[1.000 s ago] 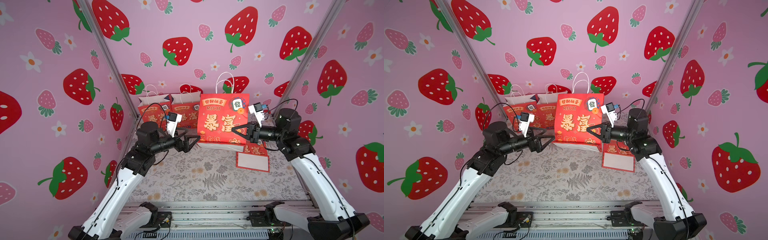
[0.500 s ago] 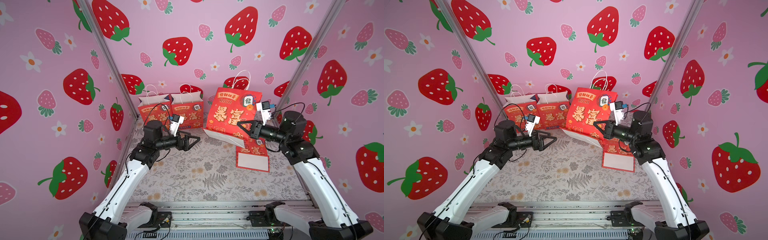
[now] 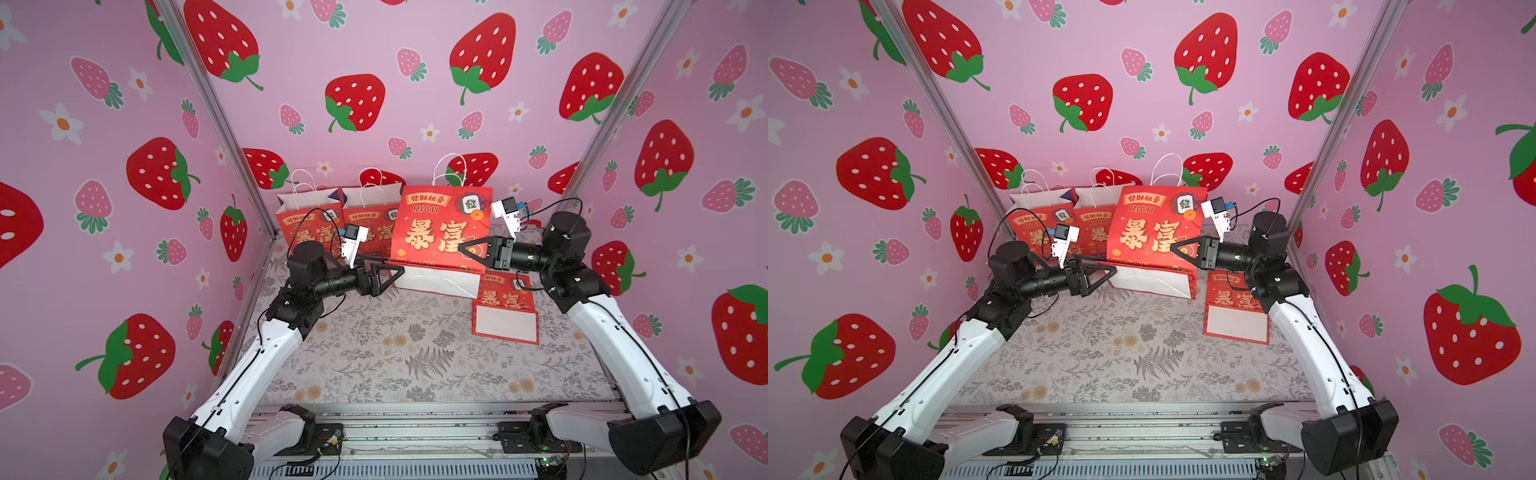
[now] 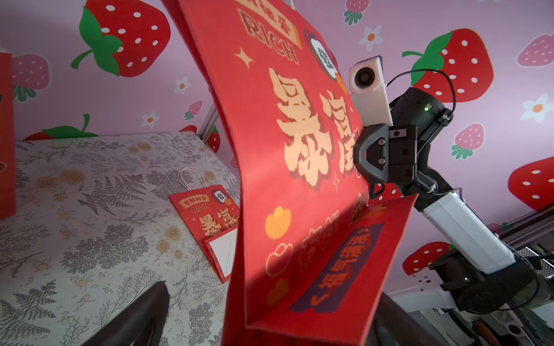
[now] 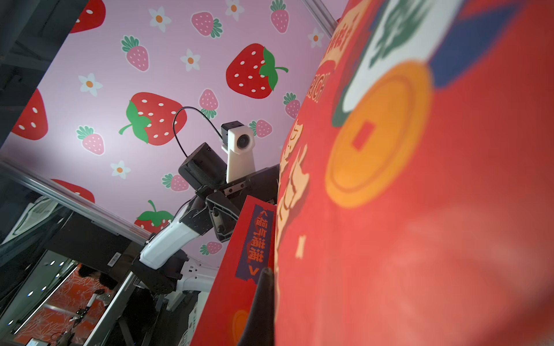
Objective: Put away the paper bag
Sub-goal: Press the paper bag.
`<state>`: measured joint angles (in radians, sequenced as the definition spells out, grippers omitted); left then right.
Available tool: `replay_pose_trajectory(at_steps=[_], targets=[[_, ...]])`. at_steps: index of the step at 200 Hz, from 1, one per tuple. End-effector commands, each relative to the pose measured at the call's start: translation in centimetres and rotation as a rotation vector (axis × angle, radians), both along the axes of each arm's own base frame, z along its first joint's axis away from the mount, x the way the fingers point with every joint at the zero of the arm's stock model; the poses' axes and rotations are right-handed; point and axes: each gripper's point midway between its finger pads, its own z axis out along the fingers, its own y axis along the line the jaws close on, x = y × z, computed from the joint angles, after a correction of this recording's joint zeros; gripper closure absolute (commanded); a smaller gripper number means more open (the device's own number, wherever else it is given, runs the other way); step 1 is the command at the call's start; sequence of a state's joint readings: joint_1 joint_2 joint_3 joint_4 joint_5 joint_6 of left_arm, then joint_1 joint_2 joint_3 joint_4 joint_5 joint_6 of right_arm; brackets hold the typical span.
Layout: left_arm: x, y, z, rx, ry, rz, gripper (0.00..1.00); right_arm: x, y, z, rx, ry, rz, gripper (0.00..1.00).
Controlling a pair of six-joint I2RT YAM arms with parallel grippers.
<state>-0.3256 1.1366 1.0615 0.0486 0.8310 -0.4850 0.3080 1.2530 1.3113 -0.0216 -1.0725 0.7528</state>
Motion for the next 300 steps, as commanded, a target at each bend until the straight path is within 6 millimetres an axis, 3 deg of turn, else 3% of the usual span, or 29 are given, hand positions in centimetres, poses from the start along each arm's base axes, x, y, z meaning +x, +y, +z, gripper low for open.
replay_pose_trajectory(at_steps=[1, 31, 50, 68, 90, 112, 151, 175, 201, 237, 300], targets=[[-0.6, -0.2, 1.5, -0.033, -0.053, -0.021, 0.01, -2.7, 1.0, 2.0, 0.05, -0.068, 0.147, 1.0], [-1.0, -0.2, 2.2, -0.055, -0.071, -0.029, 0.0, -4.4, 2.0, 2.2, 0.05, -0.093, 0.233, 1.0], [-1.4, -0.4, 2.9, -0.075, -0.085, -0.051, 0.06, -5.1, 2.4, 2.3, 0.052, -0.109, 0.263, 1.0], [-1.9, -0.4, 3.4, -0.087, -0.098, -0.062, 0.16, -5.7, 2.6, 2.3, 0.049, -0.115, 0.285, 1.0], [-2.6, -0.4, 4.1, -0.098, -0.115, -0.078, 0.4, -5.4, 2.6, 2.1, 0.041, -0.112, 0.27, 0.98], [-3.1, -0.3, 4.6, -0.099, -0.129, -0.084, 0.65, -5.6, 2.5, 2.5, 0.04, -0.15, 0.251, 0.86], [-3.0, -0.4, 4.4, -0.094, -0.118, -0.088, 0.87, -6.8, 1.8, 3.6, 0.047, -0.24, 0.21, 0.53], [-2.9, -0.5, 4.3, -0.093, -0.113, -0.089, 0.93, -7.1, 1.7, 3.8, 0.047, -0.265, 0.195, 0.39], [-3.0, -0.6, 4.5, -0.099, -0.118, -0.091, 0.98, -6.6, 2.4, 2.9, 0.007, -0.242, 0.185, 0.31], [-3.0, -0.5, 4.9, -0.107, -0.127, -0.076, 1.0, -5.5, 3.7, 1.4, -0.078, -0.218, 0.152, 0.3], [-2.4, 0.3, 5.6, -0.133, -0.13, 0.003, 1.0, -5.4, 4.0, 1.0, -0.099, -0.24, 0.135, 0.29]])
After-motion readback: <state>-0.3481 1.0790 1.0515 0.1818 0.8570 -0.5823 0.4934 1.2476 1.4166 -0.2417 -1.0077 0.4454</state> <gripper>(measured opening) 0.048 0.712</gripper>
